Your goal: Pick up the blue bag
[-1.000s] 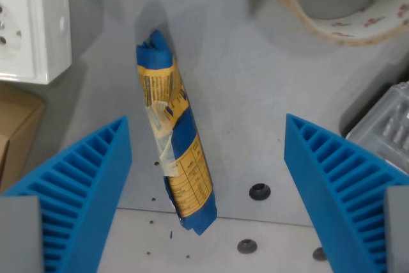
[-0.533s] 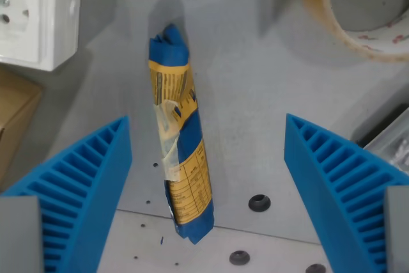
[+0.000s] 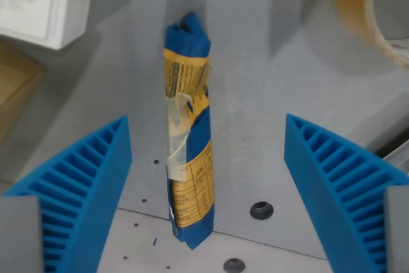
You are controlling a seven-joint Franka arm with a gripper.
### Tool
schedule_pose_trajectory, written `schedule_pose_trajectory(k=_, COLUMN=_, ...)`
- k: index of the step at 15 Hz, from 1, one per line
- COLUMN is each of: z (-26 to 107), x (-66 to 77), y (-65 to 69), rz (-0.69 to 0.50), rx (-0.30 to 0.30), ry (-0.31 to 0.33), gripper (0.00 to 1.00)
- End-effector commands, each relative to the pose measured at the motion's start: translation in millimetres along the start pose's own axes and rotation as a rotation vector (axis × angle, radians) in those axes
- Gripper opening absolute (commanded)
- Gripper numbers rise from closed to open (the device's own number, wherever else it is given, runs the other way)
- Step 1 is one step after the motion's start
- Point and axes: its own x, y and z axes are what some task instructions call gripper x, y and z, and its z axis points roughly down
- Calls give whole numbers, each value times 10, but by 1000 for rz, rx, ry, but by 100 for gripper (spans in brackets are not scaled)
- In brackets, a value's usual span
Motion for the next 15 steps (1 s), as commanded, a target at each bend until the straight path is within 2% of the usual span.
schedule_pose_trajectory(k=1, z=46, x=-49, y=-72, rz=-132, rx=-80, ry=88, gripper=100)
schedule_pose_trajectory(k=8, z=150, x=-65, y=-100, rz=-130, rx=-81, ry=89, gripper=100)
schedule_pose_trajectory(k=15, z=124, x=-54, y=-114, rz=-108, rx=-76, ry=73, gripper=100)
